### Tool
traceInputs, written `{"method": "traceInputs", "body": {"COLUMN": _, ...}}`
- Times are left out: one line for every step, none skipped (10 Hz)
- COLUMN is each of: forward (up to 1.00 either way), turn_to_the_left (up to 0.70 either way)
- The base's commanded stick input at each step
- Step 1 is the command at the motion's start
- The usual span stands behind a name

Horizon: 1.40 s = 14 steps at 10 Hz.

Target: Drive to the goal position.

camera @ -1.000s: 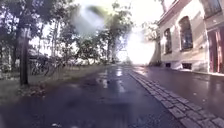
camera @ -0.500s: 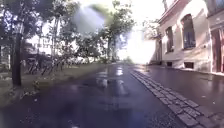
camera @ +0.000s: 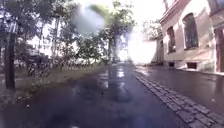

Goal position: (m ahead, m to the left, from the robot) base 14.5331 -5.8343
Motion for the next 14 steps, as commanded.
{"method": "traceInputs", "body": {"forward": 0.5, "turn_to_the_left": 0.0}}
{"method": "traceInputs", "body": {"forward": 0.5, "turn_to_the_left": 0.0}}
{"method": "traceInputs", "body": {"forward": 0.5, "turn_to_the_left": 0.0}}
{"method": "traceInputs", "body": {"forward": 0.5, "turn_to_the_left": 0.0}}
{"method": "traceInputs", "body": {"forward": 0.5, "turn_to_the_left": 0.0}}
{"method": "traceInputs", "body": {"forward": 0.5, "turn_to_the_left": 0.0}}
{"method": "traceInputs", "body": {"forward": 0.5, "turn_to_the_left": 0.0}}
{"method": "traceInputs", "body": {"forward": 0.5, "turn_to_the_left": 0.0}}
{"method": "traceInputs", "body": {"forward": 0.5, "turn_to_the_left": 0.0}}
{"method": "traceInputs", "body": {"forward": 0.5, "turn_to_the_left": 0.0}}
{"method": "traceInputs", "body": {"forward": 0.5, "turn_to_the_left": 0.0}}
{"method": "traceInputs", "body": {"forward": 0.5, "turn_to_the_left": 0.0}}
{"method": "traceInputs", "body": {"forward": 0.5, "turn_to_the_left": -0.06}}
{"method": "traceInputs", "body": {"forward": 0.5, "turn_to_the_left": -0.33}}
